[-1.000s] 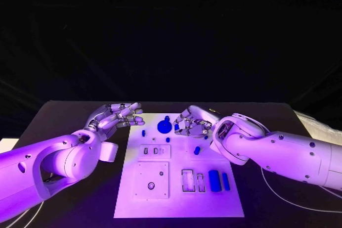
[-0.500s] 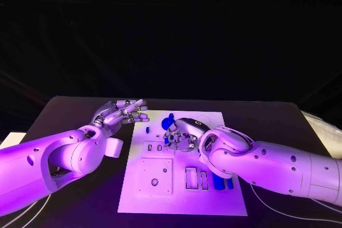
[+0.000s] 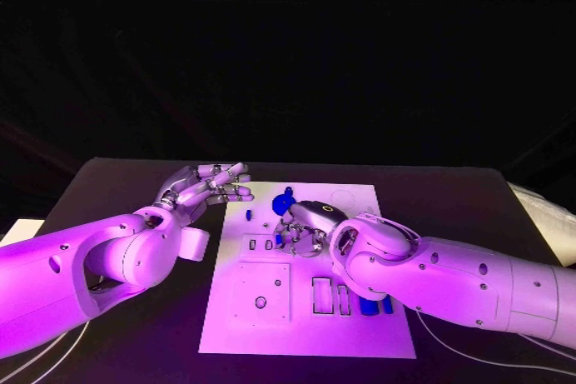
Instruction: Assemble the parts on the task board
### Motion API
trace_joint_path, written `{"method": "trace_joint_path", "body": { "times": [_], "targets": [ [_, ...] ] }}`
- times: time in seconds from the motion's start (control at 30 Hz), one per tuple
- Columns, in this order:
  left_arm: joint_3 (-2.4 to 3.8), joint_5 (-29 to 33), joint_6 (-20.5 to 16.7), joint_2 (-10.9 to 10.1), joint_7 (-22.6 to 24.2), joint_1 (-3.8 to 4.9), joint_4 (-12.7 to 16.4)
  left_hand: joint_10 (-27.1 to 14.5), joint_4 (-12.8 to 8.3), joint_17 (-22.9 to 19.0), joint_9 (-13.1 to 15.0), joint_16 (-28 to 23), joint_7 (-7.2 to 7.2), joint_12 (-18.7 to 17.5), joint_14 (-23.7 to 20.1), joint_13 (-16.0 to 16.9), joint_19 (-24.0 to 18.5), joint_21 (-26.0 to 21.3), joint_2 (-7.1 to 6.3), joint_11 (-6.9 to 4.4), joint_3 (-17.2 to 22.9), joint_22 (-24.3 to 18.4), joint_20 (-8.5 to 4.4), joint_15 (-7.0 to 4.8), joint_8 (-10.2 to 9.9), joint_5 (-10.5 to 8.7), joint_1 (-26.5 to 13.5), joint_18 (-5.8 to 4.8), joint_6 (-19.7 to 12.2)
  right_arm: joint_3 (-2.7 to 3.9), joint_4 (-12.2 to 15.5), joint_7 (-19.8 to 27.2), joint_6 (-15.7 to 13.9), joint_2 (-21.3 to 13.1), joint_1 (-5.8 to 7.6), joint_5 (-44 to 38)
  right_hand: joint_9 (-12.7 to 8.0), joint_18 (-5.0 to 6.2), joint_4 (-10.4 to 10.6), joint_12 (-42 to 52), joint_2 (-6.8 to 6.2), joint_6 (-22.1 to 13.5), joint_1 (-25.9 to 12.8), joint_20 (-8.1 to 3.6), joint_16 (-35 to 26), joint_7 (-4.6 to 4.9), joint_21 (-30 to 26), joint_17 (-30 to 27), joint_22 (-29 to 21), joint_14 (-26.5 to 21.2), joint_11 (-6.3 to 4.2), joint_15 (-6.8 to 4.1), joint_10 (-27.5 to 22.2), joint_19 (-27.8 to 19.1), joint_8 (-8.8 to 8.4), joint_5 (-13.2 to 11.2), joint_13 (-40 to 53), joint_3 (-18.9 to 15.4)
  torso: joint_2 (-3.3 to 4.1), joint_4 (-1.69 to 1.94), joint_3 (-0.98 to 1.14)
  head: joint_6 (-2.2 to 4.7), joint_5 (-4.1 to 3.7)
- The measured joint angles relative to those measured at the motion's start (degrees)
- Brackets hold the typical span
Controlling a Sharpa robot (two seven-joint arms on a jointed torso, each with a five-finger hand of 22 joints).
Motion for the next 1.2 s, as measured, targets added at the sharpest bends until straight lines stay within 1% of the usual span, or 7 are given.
{"method": "trace_joint_path", "body": {
  "times": [0.2, 0.47, 0.53, 0.63, 0.97, 1.17, 1.2],
  "targets": [
    [0.0, 0.0, 0.0, 0.0, 0.0, 0.0, 0.0, 0.0, 0.0, 0.0, 0.0, 0.0, 0.0, 0.0, 0.0, 0.0, 0.0, 0.0, 0.0, 0.0, 0.0, 0.0, 0.0, 0.0, 0.0, 0.0, 0.0, 0.0, 0.0, 0.07, 0.0, -0.3, 0.5, 0.1, 0.03, -0.5, 0.0, 0.0, 0.0, 0.0, 0.0, 0.0, 0.0, 0.0, 0.0, -0.02, 0.0, -0.1, -0.2, 0.0, 0.0, 0.0, 0.0, 0.0, 0.0, 0.0, -0.1, 0.0, -0.03, 0.04, 0.01, -0.14, 0.04],
    [0.0, 0.0, 0.1, 0.0, 0.0, 0.0, 0.0, 0.0, 0.0, 0.0, 0.0, 0.0, 0.0, 0.0, 0.0, 0.0, 0.0, 0.0, 0.0, 0.0, 0.0, 0.0, 0.0, 0.0, 0.0, 0.0, 0.0, 0.0, 0.0, 0.15, -0.1, -0.6, 1.2, 0.3, 0.09, -1.0, 0.0, 0.0, 0.0, -1.4, -0.87, 0.1, -0.9, 0.0, -0.7, -0.04, -0.6, -0.8, -1.1, 0.0, 0.3, 0.0, -0.3, -0.4, 0.0, 0.0, -0.9, 0.0, -0.04, 0.0, 0.02, -0.26, 0.02],
    [0.0, 0.0, 0.1, 0.0, 0.0, 0.0, 0.0, 0.0, 0.0, 0.0, 0.0, 0.0, 0.0, 0.0, 0.0, 0.0, 0.0, 0.0, 0.0, 0.0, 0.0, 0.0, 0.0, 0.0, 0.0, 0.0, 0.0, 0.0, 0.0, 0.15, -0.1, -0.7, 1.4, 0.3, 0.1, -1.1, 0.0, 0.0, 0.0, -1.9, -0.99, 0.0, -1.0, 0.12, -1.0, -0.01, -0.7, -0.9, -1.4, 0.0, 0.14, 0.0, -0.6, -0.6, -0.35, 0.0, -1.2, 0.0, -0.04, -0.01, 0.02, -0.26, 0.02],
    [0.0, 0.0, 0.1, 0.0, 0.0, 0.0, 0.0, 0.0, 0.0, 0.0, 0.0, 0.0, 0.0, 0.0, 0.0, 0.0, 0.0, 0.0, 0.0, 0.0, 0.0, 0.0, 0.0, 0.0, 0.0, 0.0, 0.0, 0.0, 0.0, 0.15, -0.1, -0.8, 1.7, 0.3, 0.11, -1.4, 0.0, 0.01, 0.2, -2.4, -1.29, -0.3, -1.3, 0.2, -1.0, 0.32, -0.7, -1.0, -1.6, 0.0, 0.31, 0.0, -0.9, -0.6, -0.46, 0.0, -1.6, -0.2, -0.04, -0.01, 0.02, -0.32, 0.02],
    [0.0, 0.1, 0.1, -0.1, 0.0, 0.0, 0.0, 0.0, 0.0, 0.0, 0.0, 0.0, 0.0, 0.0, 0.0, 0.0, 0.0, 0.0, 0.0, 0.0, 0.0, 0.0, 0.0, 0.0, 0.0, 0.0, 0.0, 0.0, 0.0, 0.08, -0.2, -1.2, 2.5, 0.4, 0.11, -1.8, -0.2, 0.0, 0.3, -3.3, -1.79, -0.6, -1.8, 0.0, -1.3, 0.61, -0.9, -1.2, -1.9, 0.0, 0.5, 0.0, -1.1, -0.8, -0.73, 0.0, -2.3, -0.3, -0.04, 0.01, 0.02, -0.53, -0.07],
    [0.0, 0.1, 0.1, -0.1, 0.0, 0.0, 0.0, 0.0, 0.0, 0.0, 0.0, 0.0, 0.0, 0.0, 0.0, 0.0, 0.0, 0.0, 0.0, 0.0, 0.0, 0.0, 0.0, 0.0, 0.0, 0.0, 0.0, 0.0, 0.0, 0.09, -0.2, -1.3, 2.6, 0.4, 0.13, -2.1, -0.3, 0.0, 0.2, -4.2, -2.04, -1.3, -2.1, 0.2, -1.6, 1.2, -1.2, -1.5, -2.4, 0.0, 0.74, 0.0, -1.7, -1.0, -1.47, 0.0, -2.9, -0.5, -0.04, 0.01, 0.02, -0.57, -0.12],
    [0.0, 0.1, 0.1, -0.1, 0.0, 0.0, 0.0, 0.0, 0.0, 0.0, 0.0, 0.0, 0.0, 0.0, 0.0, 0.0, 0.0, 0.0, 0.0, 0.0, 0.0, 0.0, 0.0, 0.0, 0.0, 0.0, 0.0, 0.0, 0.0, 0.09, -0.2, -1.3, 2.6, 0.4, 0.13, -2.1, -0.3, 0.0, 0.2, -4.3, -2.24, -1.4, -2.3, 0.2, -1.6, 1.08, -1.3, -1.5, -2.5, 0.0, 0.82, 0.0, -1.8, -1.0, -1.56, 0.0, -3.0, -0.6, -0.04, 0.02, 0.02, -0.57, -0.13]
  ]
}}
